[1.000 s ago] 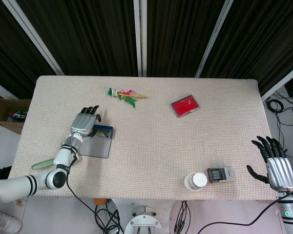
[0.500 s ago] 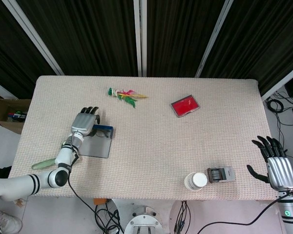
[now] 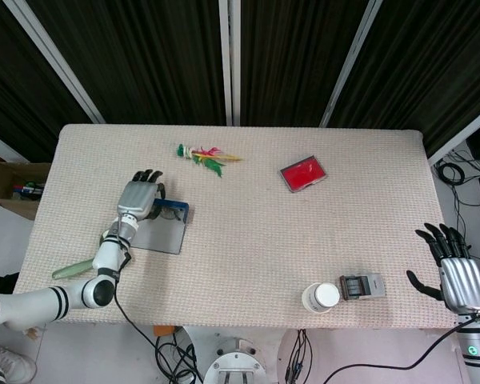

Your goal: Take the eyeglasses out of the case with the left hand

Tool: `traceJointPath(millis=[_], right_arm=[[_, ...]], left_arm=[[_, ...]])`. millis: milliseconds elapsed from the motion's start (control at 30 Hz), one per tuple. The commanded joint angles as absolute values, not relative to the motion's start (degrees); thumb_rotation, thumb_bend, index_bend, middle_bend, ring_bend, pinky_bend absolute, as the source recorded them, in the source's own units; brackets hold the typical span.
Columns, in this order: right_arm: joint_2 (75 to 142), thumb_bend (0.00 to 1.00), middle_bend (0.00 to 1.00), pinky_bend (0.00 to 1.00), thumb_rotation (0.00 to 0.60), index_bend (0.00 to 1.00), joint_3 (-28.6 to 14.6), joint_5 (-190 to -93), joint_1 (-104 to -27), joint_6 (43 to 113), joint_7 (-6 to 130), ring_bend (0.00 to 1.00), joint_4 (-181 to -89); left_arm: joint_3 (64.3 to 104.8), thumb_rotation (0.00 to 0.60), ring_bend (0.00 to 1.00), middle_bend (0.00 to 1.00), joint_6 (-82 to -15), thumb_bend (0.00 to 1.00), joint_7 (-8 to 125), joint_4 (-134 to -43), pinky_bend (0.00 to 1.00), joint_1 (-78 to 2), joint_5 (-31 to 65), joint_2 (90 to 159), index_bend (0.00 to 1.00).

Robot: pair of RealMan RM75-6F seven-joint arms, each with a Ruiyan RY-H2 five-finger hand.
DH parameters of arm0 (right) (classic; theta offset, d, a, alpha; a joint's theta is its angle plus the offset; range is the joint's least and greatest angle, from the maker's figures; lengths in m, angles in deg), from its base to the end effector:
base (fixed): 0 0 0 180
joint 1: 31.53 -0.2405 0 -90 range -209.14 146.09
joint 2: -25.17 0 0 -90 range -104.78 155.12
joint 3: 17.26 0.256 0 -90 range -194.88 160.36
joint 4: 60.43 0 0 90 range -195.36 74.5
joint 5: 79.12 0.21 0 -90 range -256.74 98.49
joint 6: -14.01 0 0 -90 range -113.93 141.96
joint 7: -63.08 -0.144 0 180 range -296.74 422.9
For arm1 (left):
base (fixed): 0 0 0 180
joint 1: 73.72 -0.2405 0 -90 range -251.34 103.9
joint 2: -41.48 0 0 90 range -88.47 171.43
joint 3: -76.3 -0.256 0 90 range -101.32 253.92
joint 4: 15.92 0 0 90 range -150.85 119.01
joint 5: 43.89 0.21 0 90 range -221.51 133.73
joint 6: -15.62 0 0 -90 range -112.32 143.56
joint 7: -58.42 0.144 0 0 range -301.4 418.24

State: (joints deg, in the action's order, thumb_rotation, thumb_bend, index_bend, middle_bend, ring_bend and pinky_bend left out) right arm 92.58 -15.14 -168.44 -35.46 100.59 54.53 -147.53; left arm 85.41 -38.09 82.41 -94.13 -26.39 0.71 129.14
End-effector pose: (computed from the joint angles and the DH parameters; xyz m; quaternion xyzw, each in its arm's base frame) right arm -0.3187 -0.1740 0.1473 0.5819 -0.4107 0.4309 0.5541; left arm -0.1852 0.3832 0.0012 -0.6975 -0.4275 -0.2965 0.4928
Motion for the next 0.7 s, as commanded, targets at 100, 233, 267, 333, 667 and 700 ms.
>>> traceJointPath(millis=[100,233,267,333,667,700], right_arm=[[92.55,0.18,0.12,0.07,0.6,0.18,-15.05,-168.17,-35.4,100.52,54.08,0.0,-147.19],[92.63,0.18,0.12,0.07,0.6,0.18,-14.97,-167.97,-35.38,100.42,53.6,0.0,-146.79],[92.67,0.18,0.12,0.07,0.6,0.18,-14.97,-167.96,-35.4,100.37,53.46,0.0,-146.69],[92.73,0.18,0.12,0.07,0.6,0.18,-14.97,-167.97,-35.4,100.33,53.28,0.0,-146.52],[92.65,0.18,0.12,0.07,0.6,0.18,-14.99,-167.69,-34.82,100.89,52.63,0.0,-146.08],[92.66,0.18,0.12,0.07,0.6,0.18,-15.01,-167.67,-34.77,100.92,52.57,0.0,-146.05]], left_arm=[[87.13,0.6,0.02,0.11,-45.92,0.41,74.74,-88.87,0.09,-28.47,10.91,135.31,0.54],[87.69,0.6,0.02,0.11,-50.89,0.41,70.4,-81.96,0.09,-28.89,16.67,141.47,0.54],[87.88,0.6,0.02,0.1,-51.5,0.41,69.76,-79.95,0.09,-28.79,17.56,143.17,0.54],[88.32,0.6,0.02,0.1,-52.41,0.41,69.45,-77.25,0.09,-28.57,18.5,145.56,0.53],[91.1,0.6,0.02,0.09,-52.55,0.41,73.06,-65.47,0.09,-26.43,19.93,153.67,0.5],[91.38,0.6,0.02,0.09,-51.45,0.41,73.5,-65.64,0.09,-26.33,19.46,153.47,0.49]])
